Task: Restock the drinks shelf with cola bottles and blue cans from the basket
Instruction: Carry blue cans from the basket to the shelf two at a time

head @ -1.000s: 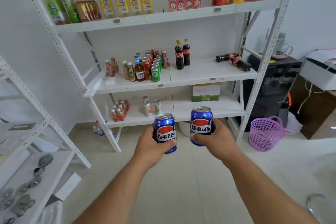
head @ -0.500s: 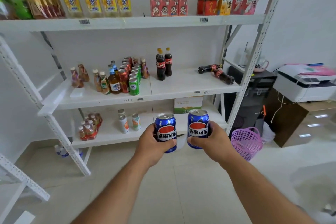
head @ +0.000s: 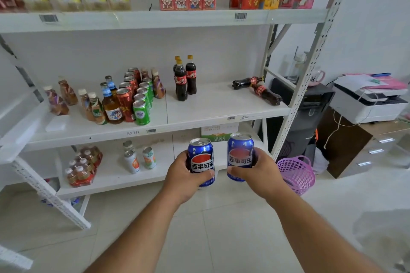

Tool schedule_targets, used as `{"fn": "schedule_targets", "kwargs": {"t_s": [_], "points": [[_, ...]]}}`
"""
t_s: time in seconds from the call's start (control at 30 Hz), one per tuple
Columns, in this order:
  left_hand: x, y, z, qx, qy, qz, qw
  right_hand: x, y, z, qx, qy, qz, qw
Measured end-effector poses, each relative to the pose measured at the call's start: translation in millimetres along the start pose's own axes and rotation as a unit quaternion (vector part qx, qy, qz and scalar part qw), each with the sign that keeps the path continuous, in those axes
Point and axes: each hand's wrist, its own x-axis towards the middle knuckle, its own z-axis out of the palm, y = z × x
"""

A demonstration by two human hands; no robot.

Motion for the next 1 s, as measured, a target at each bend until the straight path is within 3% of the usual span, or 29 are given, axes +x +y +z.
{"fn": "schedule_targets", "kwargs": {"t_s": [0.5,1.0], "points": [[145,50,123,0.039,0.048,-0.036,0.997,184,42,-99,0.005,-0.047,-0.018,0.999],[293,29,112,0.035,0.041,-0.043,0.998,328,46,-61,-0.024,-0.056,0.020,0.998]]}}
